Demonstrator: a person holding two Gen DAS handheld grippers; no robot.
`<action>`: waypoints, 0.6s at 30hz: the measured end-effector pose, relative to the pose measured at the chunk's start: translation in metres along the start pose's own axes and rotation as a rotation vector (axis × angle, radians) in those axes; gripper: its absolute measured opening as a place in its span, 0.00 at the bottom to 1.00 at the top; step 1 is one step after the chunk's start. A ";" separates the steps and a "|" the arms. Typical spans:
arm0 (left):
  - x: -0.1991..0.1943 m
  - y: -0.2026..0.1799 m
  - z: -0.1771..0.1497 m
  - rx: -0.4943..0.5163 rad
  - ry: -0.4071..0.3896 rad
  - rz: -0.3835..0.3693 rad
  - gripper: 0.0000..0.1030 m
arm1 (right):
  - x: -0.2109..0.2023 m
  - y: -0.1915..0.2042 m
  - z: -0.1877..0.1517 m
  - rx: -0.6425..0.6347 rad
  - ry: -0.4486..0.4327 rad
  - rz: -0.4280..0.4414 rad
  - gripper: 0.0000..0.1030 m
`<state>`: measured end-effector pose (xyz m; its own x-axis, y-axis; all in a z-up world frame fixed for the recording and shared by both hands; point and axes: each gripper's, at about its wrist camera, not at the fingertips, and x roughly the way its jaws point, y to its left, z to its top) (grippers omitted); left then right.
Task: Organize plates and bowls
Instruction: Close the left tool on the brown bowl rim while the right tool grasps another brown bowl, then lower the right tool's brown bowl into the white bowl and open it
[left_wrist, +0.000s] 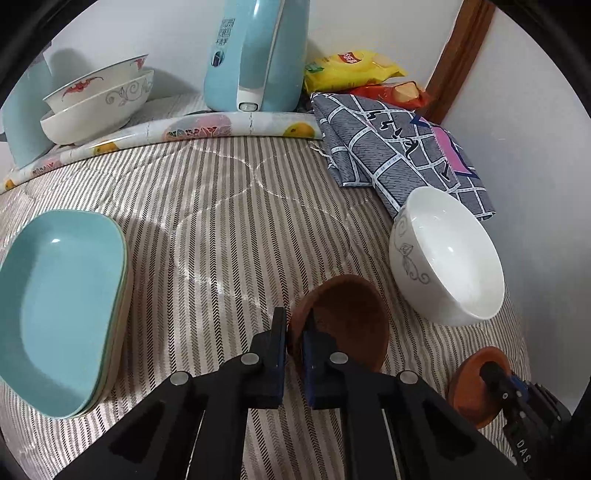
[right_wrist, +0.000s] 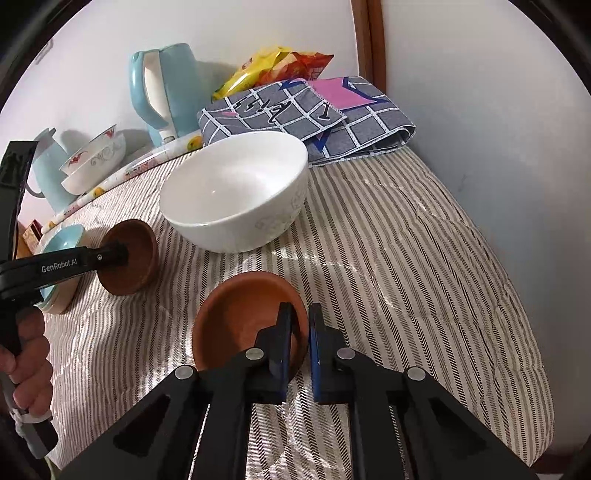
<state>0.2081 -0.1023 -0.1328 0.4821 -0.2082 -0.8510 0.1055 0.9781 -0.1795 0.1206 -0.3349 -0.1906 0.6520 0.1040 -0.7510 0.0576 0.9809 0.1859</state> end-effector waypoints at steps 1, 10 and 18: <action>-0.001 0.000 -0.001 -0.001 0.001 -0.001 0.08 | -0.001 0.000 0.001 0.003 -0.002 -0.002 0.08; -0.014 0.001 -0.006 -0.006 -0.006 -0.028 0.08 | -0.014 -0.002 0.005 0.029 -0.017 -0.022 0.08; -0.030 0.004 -0.008 -0.013 -0.029 -0.040 0.08 | -0.027 0.002 0.011 0.023 -0.041 -0.037 0.08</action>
<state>0.1869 -0.0918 -0.1127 0.5029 -0.2469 -0.8283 0.1143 0.9689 -0.2194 0.1115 -0.3376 -0.1627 0.6797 0.0609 -0.7310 0.0989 0.9798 0.1736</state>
